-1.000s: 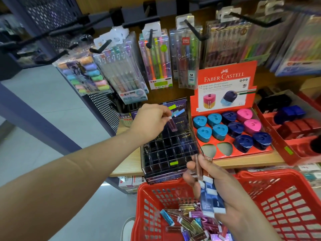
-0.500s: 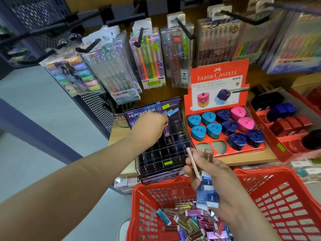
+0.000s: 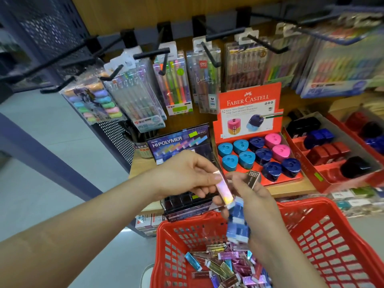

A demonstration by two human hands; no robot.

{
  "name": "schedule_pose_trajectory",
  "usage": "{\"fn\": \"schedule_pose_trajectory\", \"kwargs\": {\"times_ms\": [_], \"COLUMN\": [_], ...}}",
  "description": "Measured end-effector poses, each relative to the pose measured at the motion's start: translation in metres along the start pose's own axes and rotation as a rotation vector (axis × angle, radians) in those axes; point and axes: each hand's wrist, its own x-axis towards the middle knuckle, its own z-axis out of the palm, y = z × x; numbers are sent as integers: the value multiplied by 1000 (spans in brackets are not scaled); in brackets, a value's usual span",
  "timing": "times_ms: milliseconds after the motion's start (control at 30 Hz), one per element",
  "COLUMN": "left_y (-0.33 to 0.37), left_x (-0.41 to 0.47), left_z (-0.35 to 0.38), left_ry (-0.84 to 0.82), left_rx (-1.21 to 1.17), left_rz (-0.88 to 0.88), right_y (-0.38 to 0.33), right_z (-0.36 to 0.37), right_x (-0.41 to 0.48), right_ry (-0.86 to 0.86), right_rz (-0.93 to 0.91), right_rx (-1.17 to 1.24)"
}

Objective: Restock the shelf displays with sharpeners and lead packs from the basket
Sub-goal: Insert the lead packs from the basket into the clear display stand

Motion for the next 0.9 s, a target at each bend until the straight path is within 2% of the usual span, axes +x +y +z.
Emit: {"fn": "schedule_pose_trajectory", "kwargs": {"times_ms": [100, 233, 333, 400, 467, 567, 633, 733, 800, 900], "left_y": [-4, -12, -16, -23, -30, -38, -41, -45, -49, -60], "left_x": [-6, -13, -18, -19, -18, -16, -17, -20, -19, -17], "left_z": [-5, 3, 15, 19, 18, 6, -2, -11, -18, -47], "left_ry": [79, 122, 46, -3, 29, 134, 137, 108, 185, 447], "left_rx": [-230, -397, -371, -243, -161, -279, -364, -370, -349, -357], "left_rz": [4, -27, -65, -63, -36, -27, -17, -20, -34, -28], "right_y": [-10, -11, -5, -1, 2, 6, 7, 13, 18, 23], "right_z": [-6, -8, -2, 0, 0, -1, 0, 5, 7, 5], "right_x": [-8, -5, 3, 8, 12, 17, 18, 21, 27, 34], "right_ry": [-52, -100, -72, -42, -39, -87, -135, -179, -164, -105], "right_rz": [46, -23, -69, -72, -88, -105, -98, -89, -56, 90], "right_rx": [4, -61, -96, -140, -203, -278, -327, -382, -361, -162]}}
